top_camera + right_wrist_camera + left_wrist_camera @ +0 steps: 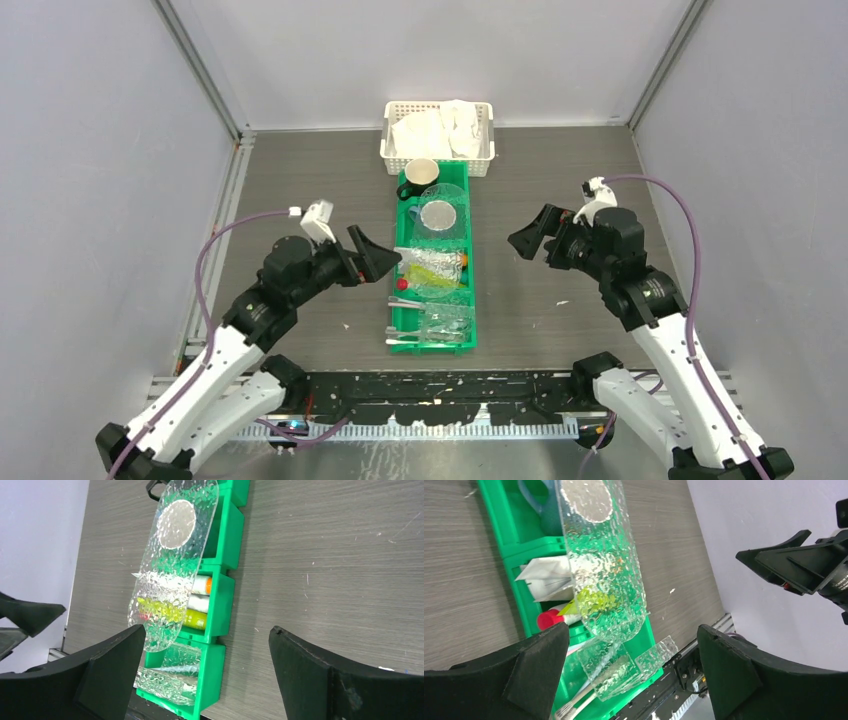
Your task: Prepare toiletry sets of a toothbrush and toothpaste on the tray
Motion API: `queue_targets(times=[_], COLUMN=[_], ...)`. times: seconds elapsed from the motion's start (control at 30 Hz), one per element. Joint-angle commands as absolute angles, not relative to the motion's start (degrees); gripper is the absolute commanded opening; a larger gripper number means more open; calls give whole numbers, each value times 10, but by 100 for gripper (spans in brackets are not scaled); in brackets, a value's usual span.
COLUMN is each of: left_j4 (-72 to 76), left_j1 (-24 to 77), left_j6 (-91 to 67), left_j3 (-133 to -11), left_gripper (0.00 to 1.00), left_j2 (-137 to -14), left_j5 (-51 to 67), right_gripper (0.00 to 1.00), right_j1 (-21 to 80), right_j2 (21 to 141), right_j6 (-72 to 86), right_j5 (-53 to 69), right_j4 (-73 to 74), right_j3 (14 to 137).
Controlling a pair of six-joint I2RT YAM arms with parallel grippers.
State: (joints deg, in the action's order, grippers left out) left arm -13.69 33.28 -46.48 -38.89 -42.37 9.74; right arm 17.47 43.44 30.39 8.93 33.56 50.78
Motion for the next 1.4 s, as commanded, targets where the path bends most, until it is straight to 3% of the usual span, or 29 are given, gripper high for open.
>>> queue_targets(times=[0.0,0.33,0.57,0.93,1.03,1.13,1.27,1.37], left_j4=[-208,-227,-247,-242,-237,-175,-101,-94], left_j1=[333,334,332,198,167,146,141,141], left_j6=[-468,-427,-378,-339,-327,-304,-288,-277], left_j3=[-379,-429,-524,-735,-791,-821,-863,-926], left_gripper=[100,100,100,98,94,91,90,85], left_j2=[-393,-462,-564,-802,-880,-964,-1058,-1131], left_j5=[37,8,-48,16,5,25,31,53], right_gripper=[100,100,100,100,98,90,90,90], right_j1=[177,178,177,170,165,159,152,147], right_j2=[437,452,547,702,718,724,729,739], right_j6=[315,315,323,318,315,312,312,317], right_j5=[97,93,62,13,11,11,12,23], right_j4=[340,333,321,292,289,287,278,269], right_j3=[490,465,530,636,642,640,624,616])
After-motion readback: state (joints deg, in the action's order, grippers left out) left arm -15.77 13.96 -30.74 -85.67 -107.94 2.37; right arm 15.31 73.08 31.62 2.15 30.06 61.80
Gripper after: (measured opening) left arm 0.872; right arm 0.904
